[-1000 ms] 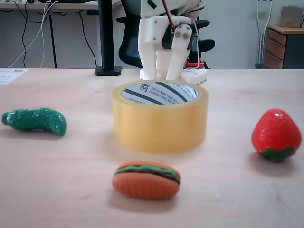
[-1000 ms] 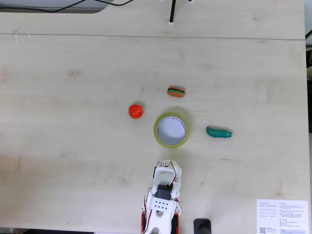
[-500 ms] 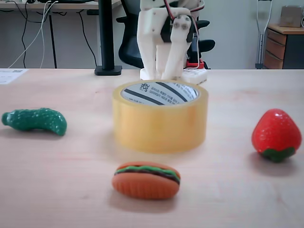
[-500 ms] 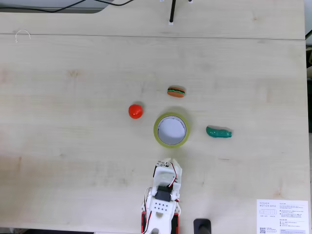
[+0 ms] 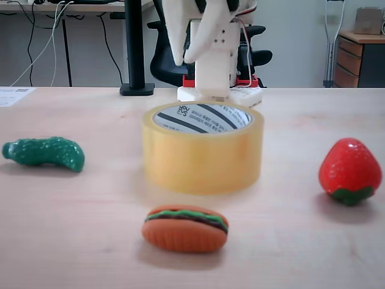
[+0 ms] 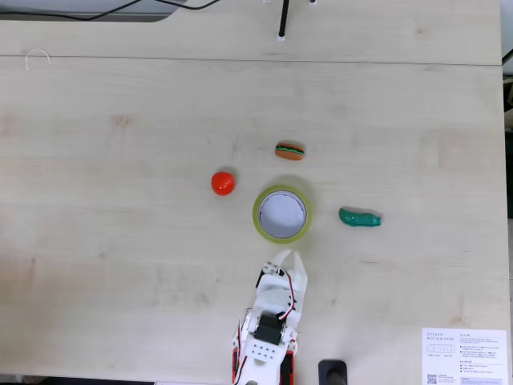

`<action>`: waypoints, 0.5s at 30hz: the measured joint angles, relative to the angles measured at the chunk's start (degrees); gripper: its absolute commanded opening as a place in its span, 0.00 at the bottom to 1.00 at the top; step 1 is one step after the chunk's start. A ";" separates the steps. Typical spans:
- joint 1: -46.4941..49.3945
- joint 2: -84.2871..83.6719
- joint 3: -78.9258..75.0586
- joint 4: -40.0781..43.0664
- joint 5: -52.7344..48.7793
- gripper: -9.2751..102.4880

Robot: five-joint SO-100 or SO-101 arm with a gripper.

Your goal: Grasp a cucumber and put it in the hole.

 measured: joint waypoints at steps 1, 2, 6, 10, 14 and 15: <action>0.00 -1.85 -1.32 -0.79 0.53 0.08; 0.00 -3.87 -2.55 -1.67 0.88 0.08; 0.00 -13.89 -9.49 -4.48 1.58 0.08; 0.35 -25.66 -17.84 -4.92 2.46 0.08; 1.85 -37.71 -25.66 -5.10 5.27 0.08; 2.20 -40.34 -27.25 -5.27 6.15 0.09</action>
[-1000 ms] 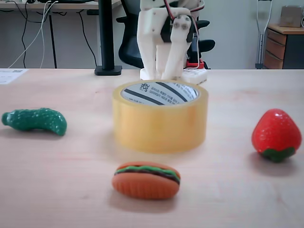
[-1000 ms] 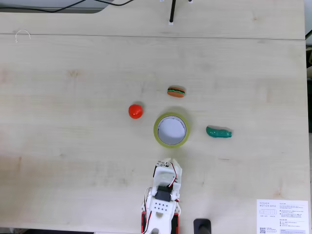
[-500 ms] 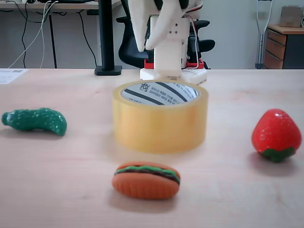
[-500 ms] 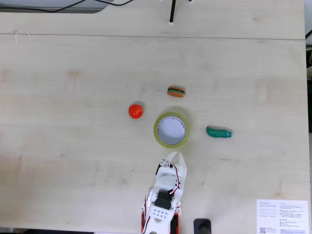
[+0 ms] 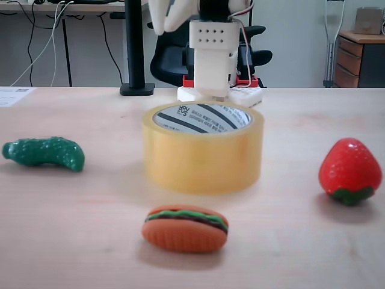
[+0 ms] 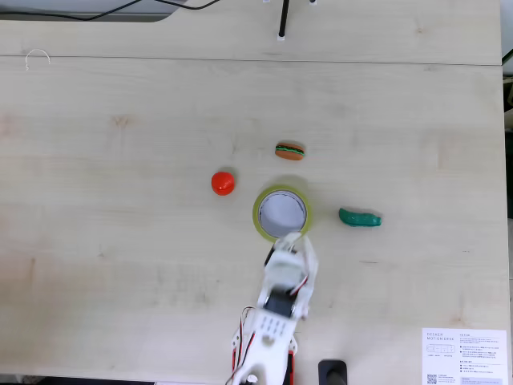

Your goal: Grasp a cucumber and put it in the hole.

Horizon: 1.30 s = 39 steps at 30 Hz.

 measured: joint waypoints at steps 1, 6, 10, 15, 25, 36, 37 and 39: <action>0.53 -2.55 -1.49 -0.44 0.62 0.10; 4.31 -13.18 -5.62 -4.75 1.76 0.10; 7.38 -21.27 -9.67 -6.42 1.76 0.11; 9.49 -30.85 -15.47 -6.86 1.76 0.15; 13.01 -46.93 -25.40 -6.86 1.76 0.28; 19.51 -64.86 -41.22 1.93 5.01 0.35; 19.95 -66.53 -43.07 4.04 5.10 0.35; 20.74 -70.22 -47.11 8.17 5.10 0.36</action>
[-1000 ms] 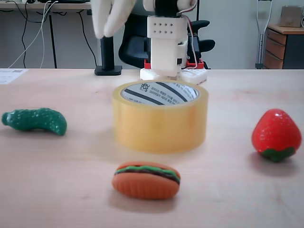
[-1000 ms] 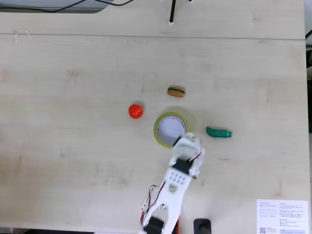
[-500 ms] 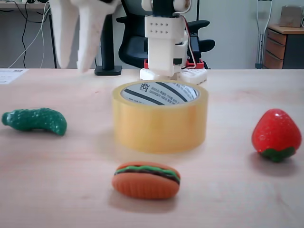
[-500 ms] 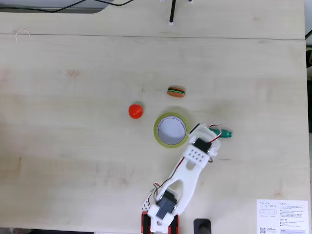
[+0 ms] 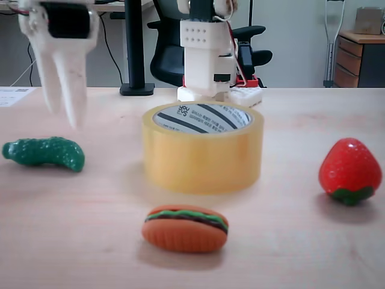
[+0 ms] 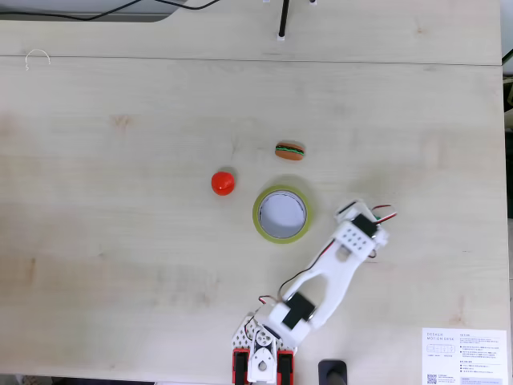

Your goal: Grasp a cucumber and put it in the hole.

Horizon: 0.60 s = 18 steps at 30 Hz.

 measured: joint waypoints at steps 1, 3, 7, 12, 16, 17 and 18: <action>0.26 -1.76 -2.11 1.93 0.00 0.35; 0.62 -4.75 -5.98 5.45 0.09 0.35; 0.88 -9.23 -12.30 9.05 2.55 0.36; 1.76 -12.83 -18.37 10.46 7.03 0.39; 2.55 -16.00 -23.64 15.03 8.61 0.42; 2.72 -16.61 -24.87 16.08 8.88 0.43; 2.81 -17.23 -26.19 16.96 9.40 0.44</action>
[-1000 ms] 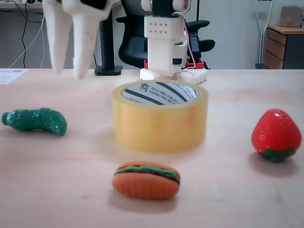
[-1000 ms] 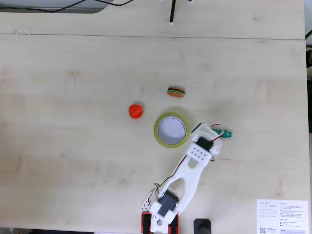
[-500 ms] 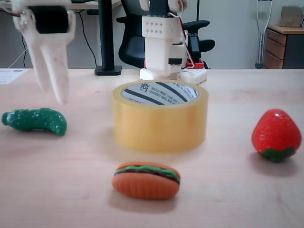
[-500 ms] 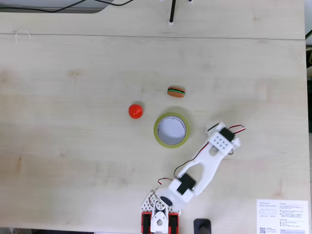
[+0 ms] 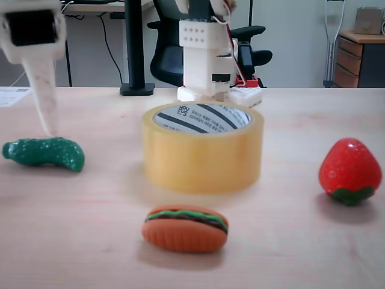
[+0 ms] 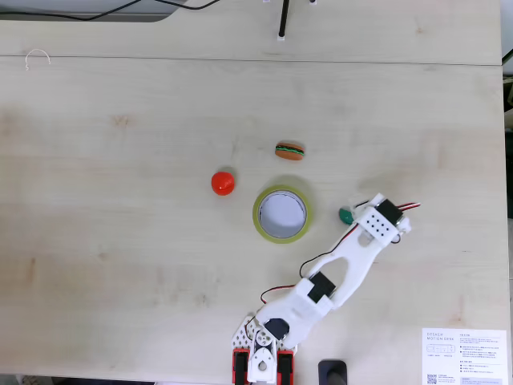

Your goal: Grasp a cucumber and put it in the hole.

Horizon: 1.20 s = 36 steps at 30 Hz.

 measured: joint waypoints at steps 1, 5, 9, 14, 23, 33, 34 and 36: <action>0.18 -0.62 -1.14 0.79 0.79 0.45; 0.44 -1.14 -2.55 1.85 3.34 0.46; 0.44 -1.32 -2.55 1.85 7.29 0.49; 0.44 -2.20 -2.64 2.11 11.69 0.46; 0.44 -4.39 -1.23 2.20 12.57 0.46; 0.44 -10.11 -1.23 2.20 12.66 0.45; 0.44 -10.81 -1.23 2.20 12.66 0.45; 0.44 -12.04 -2.64 2.20 12.57 0.44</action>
